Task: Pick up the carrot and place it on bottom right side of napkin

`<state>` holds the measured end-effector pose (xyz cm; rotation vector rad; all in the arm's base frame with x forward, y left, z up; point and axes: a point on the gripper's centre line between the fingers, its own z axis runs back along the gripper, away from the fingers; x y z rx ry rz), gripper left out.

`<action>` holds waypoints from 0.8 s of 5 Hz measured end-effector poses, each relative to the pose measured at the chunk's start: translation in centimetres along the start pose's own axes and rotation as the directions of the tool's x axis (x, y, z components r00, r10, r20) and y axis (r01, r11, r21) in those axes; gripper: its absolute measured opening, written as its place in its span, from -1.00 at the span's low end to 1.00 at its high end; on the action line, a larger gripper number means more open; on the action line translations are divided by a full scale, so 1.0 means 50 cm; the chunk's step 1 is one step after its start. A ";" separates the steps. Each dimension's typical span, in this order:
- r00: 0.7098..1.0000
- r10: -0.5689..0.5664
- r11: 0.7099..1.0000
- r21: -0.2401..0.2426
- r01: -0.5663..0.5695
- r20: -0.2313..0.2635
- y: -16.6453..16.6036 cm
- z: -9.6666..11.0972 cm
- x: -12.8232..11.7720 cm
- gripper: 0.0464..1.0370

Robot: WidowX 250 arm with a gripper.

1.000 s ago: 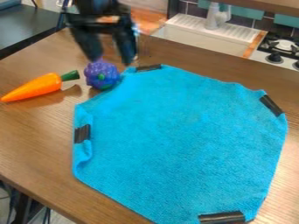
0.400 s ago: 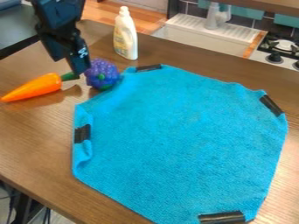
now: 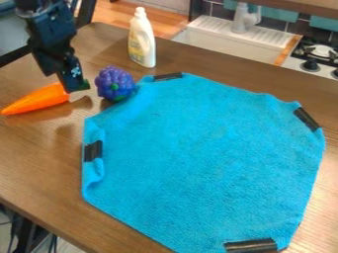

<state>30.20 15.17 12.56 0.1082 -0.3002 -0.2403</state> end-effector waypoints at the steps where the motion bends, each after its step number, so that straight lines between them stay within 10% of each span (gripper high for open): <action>1: 0.999 0.005 1.000 0.028 -0.004 -0.042 0.024 -0.026 -0.013 0.93; 4: 0.991 0.011 0.997 0.072 -0.002 -0.131 0.042 -0.063 -0.047 0.85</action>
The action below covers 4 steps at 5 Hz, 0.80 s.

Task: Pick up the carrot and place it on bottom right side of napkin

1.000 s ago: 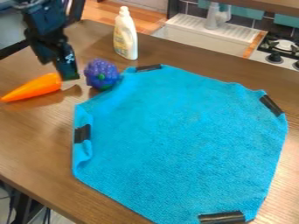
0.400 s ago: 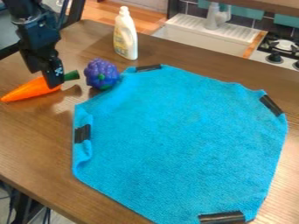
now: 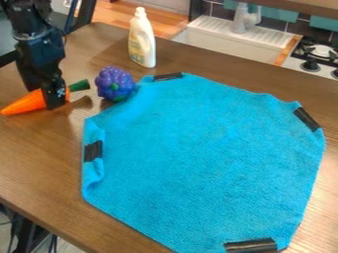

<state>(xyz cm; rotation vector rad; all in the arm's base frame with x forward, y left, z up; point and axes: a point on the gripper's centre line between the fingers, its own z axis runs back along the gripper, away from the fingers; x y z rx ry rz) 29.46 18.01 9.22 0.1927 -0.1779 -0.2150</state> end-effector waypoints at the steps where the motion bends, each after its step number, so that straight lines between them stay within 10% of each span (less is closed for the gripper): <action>1: 0.999 0.025 1.000 0.001 -0.025 -0.031 -0.003 -0.018 -0.002 0.45; 2: 0.999 0.046 0.999 0.011 -0.045 -0.030 -0.002 -0.018 -0.001 -0.02; 4: 0.991 0.034 0.999 -0.035 -0.030 0.129 -0.058 0.122 0.044 -0.03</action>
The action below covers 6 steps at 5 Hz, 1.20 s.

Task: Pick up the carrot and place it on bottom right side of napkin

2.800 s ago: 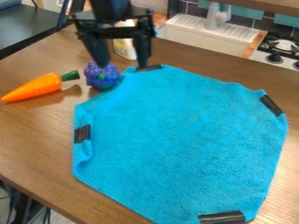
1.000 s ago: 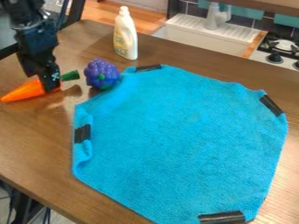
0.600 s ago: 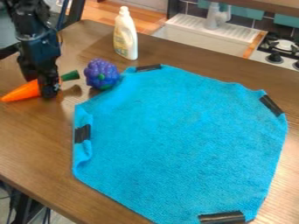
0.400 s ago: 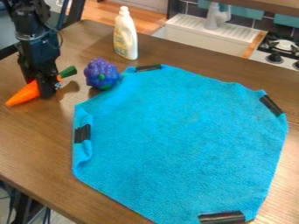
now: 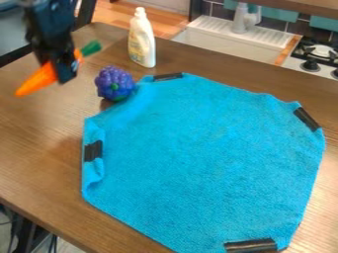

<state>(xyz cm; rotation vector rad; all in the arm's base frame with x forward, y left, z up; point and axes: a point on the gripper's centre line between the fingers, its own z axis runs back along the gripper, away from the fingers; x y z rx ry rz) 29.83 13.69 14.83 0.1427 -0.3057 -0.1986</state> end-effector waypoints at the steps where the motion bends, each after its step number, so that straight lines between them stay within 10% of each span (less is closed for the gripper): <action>1: 0.996 -0.055 0.998 0.013 0.054 0.069 -0.060 0.052 0.026 -0.03; 3: 0.980 -0.147 0.984 -0.081 0.159 0.136 -0.228 0.079 0.079 -0.03; 6: 0.950 -0.311 0.904 -0.297 0.307 0.037 -0.434 -0.015 0.067 -0.03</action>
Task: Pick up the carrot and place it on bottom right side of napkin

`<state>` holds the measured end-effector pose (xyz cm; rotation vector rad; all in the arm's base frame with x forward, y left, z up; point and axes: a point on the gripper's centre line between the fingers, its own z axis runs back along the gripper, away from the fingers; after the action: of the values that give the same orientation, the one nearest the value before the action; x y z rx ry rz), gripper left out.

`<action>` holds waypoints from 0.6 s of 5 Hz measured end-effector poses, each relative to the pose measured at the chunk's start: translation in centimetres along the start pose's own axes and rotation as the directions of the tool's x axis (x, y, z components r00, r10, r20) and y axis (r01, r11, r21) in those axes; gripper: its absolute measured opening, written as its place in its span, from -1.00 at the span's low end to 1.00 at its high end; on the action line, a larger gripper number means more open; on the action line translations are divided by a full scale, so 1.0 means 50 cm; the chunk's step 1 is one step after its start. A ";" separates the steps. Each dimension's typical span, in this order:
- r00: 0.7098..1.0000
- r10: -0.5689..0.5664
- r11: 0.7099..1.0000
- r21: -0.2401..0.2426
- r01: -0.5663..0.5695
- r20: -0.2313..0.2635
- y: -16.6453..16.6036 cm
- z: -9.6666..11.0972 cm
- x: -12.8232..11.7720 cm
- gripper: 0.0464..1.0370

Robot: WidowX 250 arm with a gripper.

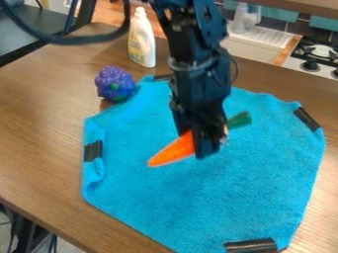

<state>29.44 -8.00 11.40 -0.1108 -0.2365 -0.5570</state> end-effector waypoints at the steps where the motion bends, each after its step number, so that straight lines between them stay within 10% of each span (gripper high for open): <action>1: 0.999 -0.042 0.999 -0.004 0.042 -0.004 -0.031 -0.025 -0.011 -0.03; 3: 0.996 -0.085 0.996 0.009 0.085 0.024 -0.068 -0.019 -0.023 -0.03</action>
<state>26.85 -10.42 10.33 -0.1000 -0.2678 -0.6399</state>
